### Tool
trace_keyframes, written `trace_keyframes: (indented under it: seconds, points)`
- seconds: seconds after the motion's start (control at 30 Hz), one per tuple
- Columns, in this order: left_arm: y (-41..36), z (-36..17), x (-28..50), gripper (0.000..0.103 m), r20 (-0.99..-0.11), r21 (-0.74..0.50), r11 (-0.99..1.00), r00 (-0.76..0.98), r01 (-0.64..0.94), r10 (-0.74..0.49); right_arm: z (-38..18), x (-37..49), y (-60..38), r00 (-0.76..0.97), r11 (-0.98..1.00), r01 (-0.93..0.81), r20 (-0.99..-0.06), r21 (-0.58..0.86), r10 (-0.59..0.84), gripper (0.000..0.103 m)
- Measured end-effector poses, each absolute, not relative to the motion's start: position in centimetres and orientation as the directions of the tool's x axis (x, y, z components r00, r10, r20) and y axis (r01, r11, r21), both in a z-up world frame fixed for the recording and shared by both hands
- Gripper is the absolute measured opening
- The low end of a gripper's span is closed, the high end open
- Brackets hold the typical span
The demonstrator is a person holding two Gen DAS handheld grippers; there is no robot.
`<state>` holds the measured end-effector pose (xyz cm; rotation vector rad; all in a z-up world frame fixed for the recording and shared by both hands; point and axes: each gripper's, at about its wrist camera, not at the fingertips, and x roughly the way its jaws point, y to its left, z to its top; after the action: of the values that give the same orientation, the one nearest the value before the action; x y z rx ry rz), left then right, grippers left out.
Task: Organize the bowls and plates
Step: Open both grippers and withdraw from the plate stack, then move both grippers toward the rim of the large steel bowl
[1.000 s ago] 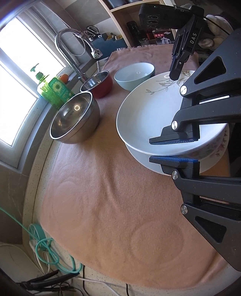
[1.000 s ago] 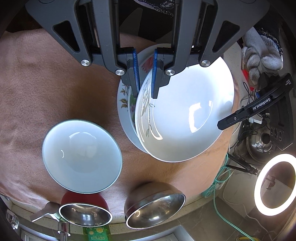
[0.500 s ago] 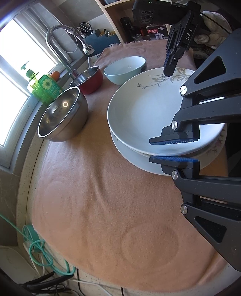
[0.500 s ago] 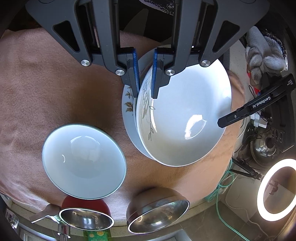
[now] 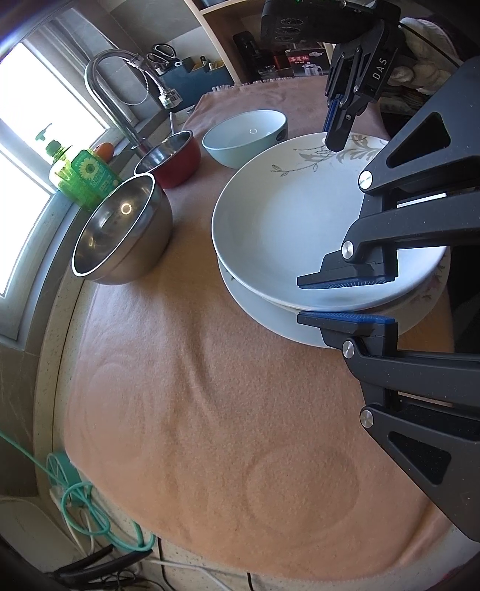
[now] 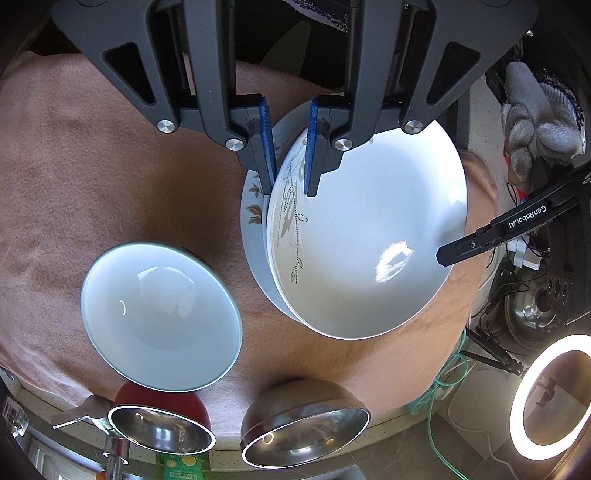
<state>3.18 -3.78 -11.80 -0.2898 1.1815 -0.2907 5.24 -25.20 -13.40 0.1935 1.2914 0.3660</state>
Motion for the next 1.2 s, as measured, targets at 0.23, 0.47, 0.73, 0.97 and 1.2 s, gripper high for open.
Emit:
trace_keyframes:
  seconds: [0.23, 0.47, 0.73, 0.97, 1.2]
  points:
    - [-3.8, -11.8, 3.1, 0.010, -0.864, -0.363, 0.928, 0.345, 0.080, -0.367, -13.5, 5.1, -25.1, 0.222, 0.927, -0.160, -0.903, 0.339, 0.368, 0.025]
    - [-3.8, -11.8, 3.2, 0.010, -0.864, -0.366, 0.927, 0.340, 0.082, -0.371, -13.5, 5.1, -25.2, 0.226, 0.926, -0.157, -0.901, 0.342, 0.371, 0.025]
    - [-3.7, -11.4, 3.1, 0.012, -0.861, -0.366, 0.927, 0.345, 0.087, -0.373, -12.1, 4.8, -25.9, 0.277, 0.929, -0.150, -0.887, 0.338, 0.368, 0.044]
    - [-3.4, -10.2, 3.1, 0.026, -0.852, -0.363, 0.926, 0.366, 0.100, -0.373, -10.7, 4.2, -26.5, 0.327, 0.932, -0.144, -0.873, 0.334, 0.363, 0.065]
    - [-2.9, -9.0, 3.5, 0.051, -0.842, -0.361, 0.927, 0.391, 0.103, -0.372, -9.1, 4.0, -28.0, 0.383, 0.924, -0.097, -0.843, 0.370, 0.378, 0.081]
